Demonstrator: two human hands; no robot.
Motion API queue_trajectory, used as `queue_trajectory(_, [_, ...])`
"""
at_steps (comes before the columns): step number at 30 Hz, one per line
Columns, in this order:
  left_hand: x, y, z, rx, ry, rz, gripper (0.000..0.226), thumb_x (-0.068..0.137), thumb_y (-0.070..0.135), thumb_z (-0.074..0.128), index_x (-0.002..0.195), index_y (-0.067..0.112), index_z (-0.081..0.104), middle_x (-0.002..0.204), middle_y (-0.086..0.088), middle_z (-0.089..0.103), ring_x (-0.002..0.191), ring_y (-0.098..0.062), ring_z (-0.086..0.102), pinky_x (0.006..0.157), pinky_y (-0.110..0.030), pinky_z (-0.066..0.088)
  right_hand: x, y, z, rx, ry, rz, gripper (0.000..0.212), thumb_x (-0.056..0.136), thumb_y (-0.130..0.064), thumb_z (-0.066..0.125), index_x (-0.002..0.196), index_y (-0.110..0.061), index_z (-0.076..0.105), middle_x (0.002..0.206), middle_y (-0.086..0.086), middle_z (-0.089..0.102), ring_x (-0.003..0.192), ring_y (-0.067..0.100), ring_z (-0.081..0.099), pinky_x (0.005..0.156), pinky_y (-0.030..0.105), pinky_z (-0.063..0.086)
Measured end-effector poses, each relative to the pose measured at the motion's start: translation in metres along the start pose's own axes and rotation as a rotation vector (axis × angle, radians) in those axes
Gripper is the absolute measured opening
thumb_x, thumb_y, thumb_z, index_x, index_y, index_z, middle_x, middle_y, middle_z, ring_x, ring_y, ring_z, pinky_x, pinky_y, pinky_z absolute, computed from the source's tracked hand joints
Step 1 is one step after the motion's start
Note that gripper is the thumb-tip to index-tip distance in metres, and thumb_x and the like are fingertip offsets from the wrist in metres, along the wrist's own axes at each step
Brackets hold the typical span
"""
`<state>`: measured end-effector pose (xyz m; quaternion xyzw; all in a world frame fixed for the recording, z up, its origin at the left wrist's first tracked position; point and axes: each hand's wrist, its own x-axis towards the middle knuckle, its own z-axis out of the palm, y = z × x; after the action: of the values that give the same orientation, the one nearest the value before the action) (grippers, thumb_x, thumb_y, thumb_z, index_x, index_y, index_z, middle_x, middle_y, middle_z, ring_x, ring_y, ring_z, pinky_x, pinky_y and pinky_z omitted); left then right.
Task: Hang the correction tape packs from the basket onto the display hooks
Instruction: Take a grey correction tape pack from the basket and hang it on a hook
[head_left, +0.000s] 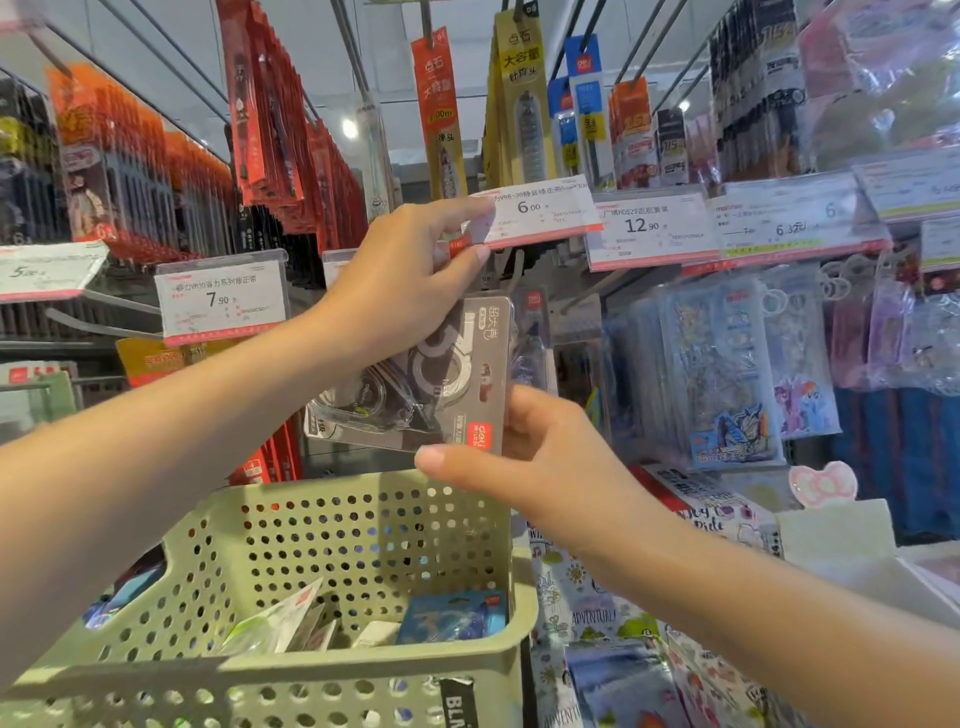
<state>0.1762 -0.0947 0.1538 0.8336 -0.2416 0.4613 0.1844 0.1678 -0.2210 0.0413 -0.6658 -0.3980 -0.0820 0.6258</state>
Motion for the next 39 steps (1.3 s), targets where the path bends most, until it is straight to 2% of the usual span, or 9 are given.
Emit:
queue_trajectory(2, [-0.001,0.002,0.000,0.003,-0.006,0.023,0.042,0.096,0.018,0.049,0.138,0.019,0.047,0.078,0.002,0.068,0.034,0.010,0.043,0.050,-0.003,0.033,0.003,0.001,0.004,-0.016,0.028,0.037,0.022,0.074,-0.025,0.076,0.093,-0.016,0.069,0.088,0.001,0.075,0.081,0.012,0.070,0.080,0.028,0.057])
queue_trajectory(4, [-0.002,0.005,-0.002,-0.001,-0.003,0.030,0.043,0.096,0.017,0.049,0.139,0.017,0.046,0.115,-0.017,0.065,0.066,0.031,0.033,0.062,0.001,0.039,0.005,0.004,0.005,0.026,0.079,0.030,0.013,0.081,-0.023,0.069,0.091,-0.014,0.071,0.086,0.002,0.075,0.078,0.012,0.070,0.080,0.030,0.057])
queue_trajectory(8, [-0.001,0.007,-0.003,0.009,-0.007,0.006,0.044,0.097,0.020,0.048,0.140,0.018,0.044,0.130,-0.007,0.059,0.110,-0.009,0.058,0.092,-0.015,0.039,0.003,0.011,0.002,0.093,0.161,0.000,0.025,0.088,-0.027,0.060,0.097,-0.005,0.070,0.102,0.021,0.070,0.100,0.038,0.063,0.092,0.049,0.050])
queue_trajectory(12, [-0.001,0.008,0.001,0.052,0.033,0.011,0.040,0.097,0.017,0.048,0.137,0.015,0.049,0.101,0.006,0.060,0.052,0.013,0.055,0.063,-0.009,0.042,0.000,0.013,-0.001,0.243,0.252,0.003,0.016,0.087,-0.020,0.060,0.090,-0.009,0.072,0.100,0.018,0.071,0.085,0.022,0.065,0.087,0.034,0.053])
queue_trajectory(16, [-0.002,0.005,0.004,0.022,0.018,-0.014,0.031,0.097,0.018,0.047,0.127,0.019,0.055,0.066,-0.025,0.066,0.054,-0.039,0.058,0.066,-0.034,0.054,0.005,0.014,-0.011,0.435,0.336,0.024,0.010,0.087,-0.016,0.061,0.086,-0.015,0.071,0.078,0.003,0.074,0.070,0.010,0.065,0.072,0.021,0.056])
queue_trajectory(20, [0.001,0.003,0.003,0.066,0.028,-0.013,0.023,0.096,0.019,0.049,0.116,0.022,0.059,0.042,0.003,0.049,0.036,-0.006,0.033,0.053,-0.020,0.039,0.010,0.009,-0.022,0.556,0.394,0.010,0.010,0.089,-0.011,0.058,0.088,-0.008,0.067,0.072,0.000,0.071,0.058,0.006,0.064,0.058,0.018,0.056])
queue_trajectory(24, [0.001,0.006,-0.002,0.127,-0.005,-0.010,0.035,0.096,0.022,0.050,0.130,0.022,0.054,0.074,0.007,0.054,0.048,0.004,0.051,0.047,-0.019,0.044,0.017,0.009,-0.036,0.554,0.458,-0.025,0.010,0.089,-0.012,0.057,0.087,-0.010,0.067,0.075,0.000,0.071,0.058,0.004,0.063,0.054,0.018,0.054])
queue_trajectory(33, [0.002,0.005,-0.006,0.153,0.086,0.091,0.020,0.090,0.015,0.060,0.101,-0.001,0.066,0.083,-0.025,0.067,0.066,-0.027,0.052,0.066,-0.021,0.046,0.047,0.008,-0.058,0.385,0.501,-0.066,0.016,0.088,-0.014,0.061,0.074,-0.011,0.067,0.070,0.006,0.067,0.065,0.018,0.058,0.067,0.029,0.050])
queue_trajectory(39, [0.006,0.005,-0.004,-0.147,0.109,-0.081,0.031,0.083,0.007,0.068,0.113,0.010,0.067,0.079,-0.003,0.063,0.070,-0.014,0.057,0.071,-0.017,0.057,0.065,0.002,-0.064,0.397,0.452,-0.117,0.015,0.087,-0.012,0.062,0.072,-0.014,0.067,0.061,-0.005,0.071,0.058,0.006,0.065,0.071,0.024,0.055])
